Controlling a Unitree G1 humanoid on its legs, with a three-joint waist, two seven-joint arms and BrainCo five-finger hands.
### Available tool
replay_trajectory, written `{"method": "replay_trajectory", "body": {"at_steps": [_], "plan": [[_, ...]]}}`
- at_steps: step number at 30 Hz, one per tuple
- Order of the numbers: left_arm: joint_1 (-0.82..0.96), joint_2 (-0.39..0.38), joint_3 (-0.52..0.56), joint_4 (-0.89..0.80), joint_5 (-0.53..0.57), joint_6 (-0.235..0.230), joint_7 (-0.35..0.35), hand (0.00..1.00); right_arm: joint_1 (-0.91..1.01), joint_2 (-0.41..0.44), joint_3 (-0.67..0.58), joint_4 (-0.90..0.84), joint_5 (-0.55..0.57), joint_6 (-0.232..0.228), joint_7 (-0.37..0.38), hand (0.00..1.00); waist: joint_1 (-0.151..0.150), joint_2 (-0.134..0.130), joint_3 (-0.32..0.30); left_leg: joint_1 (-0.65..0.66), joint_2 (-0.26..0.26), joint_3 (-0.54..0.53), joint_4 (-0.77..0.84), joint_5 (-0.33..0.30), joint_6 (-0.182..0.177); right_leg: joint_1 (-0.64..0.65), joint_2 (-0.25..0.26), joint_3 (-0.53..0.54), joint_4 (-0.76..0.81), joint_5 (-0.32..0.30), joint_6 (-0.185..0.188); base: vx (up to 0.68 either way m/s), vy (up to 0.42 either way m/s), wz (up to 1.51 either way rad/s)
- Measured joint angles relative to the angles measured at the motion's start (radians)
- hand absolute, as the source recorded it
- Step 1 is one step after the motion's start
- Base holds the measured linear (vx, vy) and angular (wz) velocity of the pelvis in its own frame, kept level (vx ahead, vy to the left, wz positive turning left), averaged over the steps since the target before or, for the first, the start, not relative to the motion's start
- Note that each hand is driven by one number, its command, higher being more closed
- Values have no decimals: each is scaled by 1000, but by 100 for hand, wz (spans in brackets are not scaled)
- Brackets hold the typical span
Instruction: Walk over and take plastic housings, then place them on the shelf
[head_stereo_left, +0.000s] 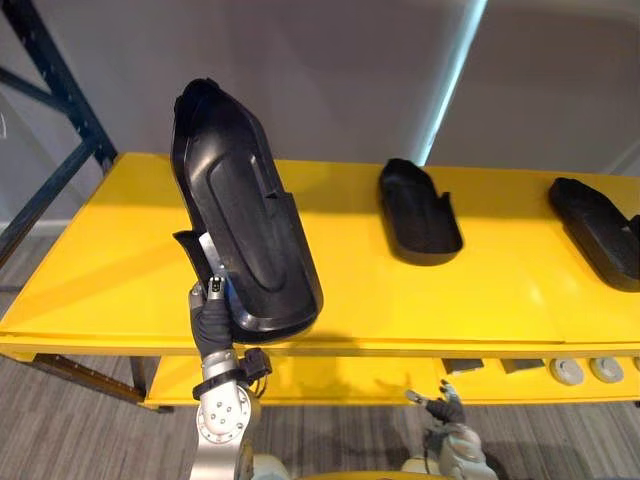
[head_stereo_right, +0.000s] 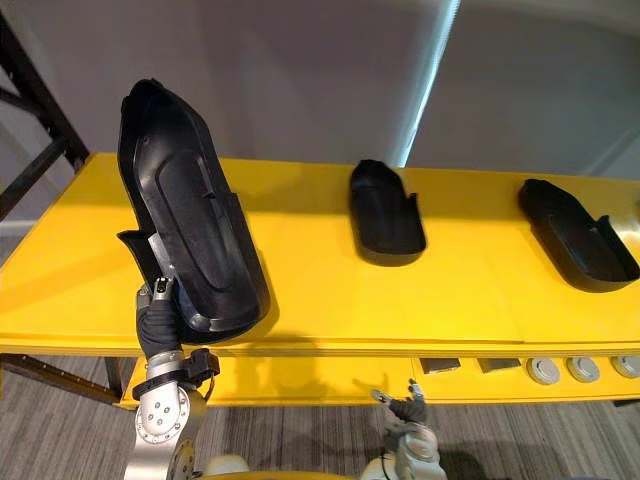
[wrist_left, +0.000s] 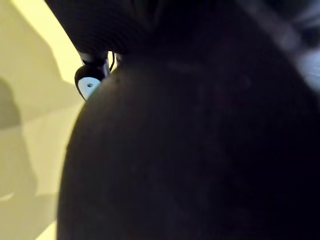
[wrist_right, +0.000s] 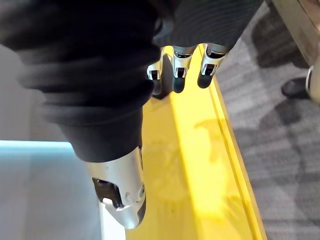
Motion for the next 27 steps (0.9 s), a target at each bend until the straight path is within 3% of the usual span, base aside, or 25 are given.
{"method": "replay_trajectory", "body": {"at_steps": [1, 2, 4, 5, 6, 8, 10, 12, 19, 27], "plan": [[0, 26, -27, 2, 5, 1, -3, 100, -3, 3, -8, -6, -1, -1, -3, 0, 17, 5, 7, -12, -18, 50, 55, -29, 43, 0, -1, -25, -82, 173, -91, -142, 575, -69], [0, 33, -35, 1, 10, 0, -7, 100, -8, -2, -9, -6, -2, -1, -3, 0, 20, 8, 7, -10, -22, 71, 44, -34, 64, -1, 0, -26, -97, 193, -97, -223, 640, -54], [-3, 31, -44, 7, 14, 0, -28, 100, -3, 0, -3, -5, -10, 0, 1, 0, -7, 8, 9, -3, -37, 81, 17, -33, 102, -16, 33, 3, 89, 10, -2, -166, 342, 1], [-1, 19, -49, 13, 15, 0, -35, 100, 1, -2, -8, -5, -12, -1, 2, 0, -5, 11, 10, 19, -55, 95, -14, -20, 124, -20, 94, 33, 230, -151, 21, -93, 259, -6], [-1, 15, -49, 13, 19, 0, -40, 100, 3, -1, -6, -5, -12, -2, 4, 0, -8, 13, 10, 31, -73, 97, -38, -8, 138, -15, 154, 57, 288, -257, 17, -66, 238, -15], [-2, 11, -52, 17, 40, 0, -43, 100, 9, -1, -4, 1, -12, -2, 15, 0, -5, 12, 8, 34, -110, 104, -70, 16, 147, -5, 242, 86, 300, -377, 16, -32, 161, -12], [-3, 7, -64, 28, 51, 3, -44, 100, 13, -3, -3, 3, -12, -4, 17, 0, -8, 12, 8, 26, -139, 104, -88, 34, 156, 14, 315, 156, 237, -440, -56, -57, 70, 12], [-5, 2, -90, 40, 73, 13, -46, 100, 33, -4, -2, 10, -12, -5, 14, 0, -12, 38, 21, 31, -145, 80, -101, 53, 156, 39, 347, 182, 206, -418, -77, -40, -17, 30], [-5, 0, -82, 41, 125, 13, -45, 100, 46, 4, 5, 11, -12, -12, 15, 0, -6, 37, 9, 81, -115, 64, -166, 99, 122, 108, 380, 159, 132, -370, -118, -1, -47, 7], [-5, 1, -21, 79, 129, 24, -41, 100, 77, -4, 6, 11, -14, -15, 14, 0, -10, 48, -14, 75, -94, 80, -209, 129, 112, 116, 415, 185, 31, -287, -124, -64, -1, -13]]}}
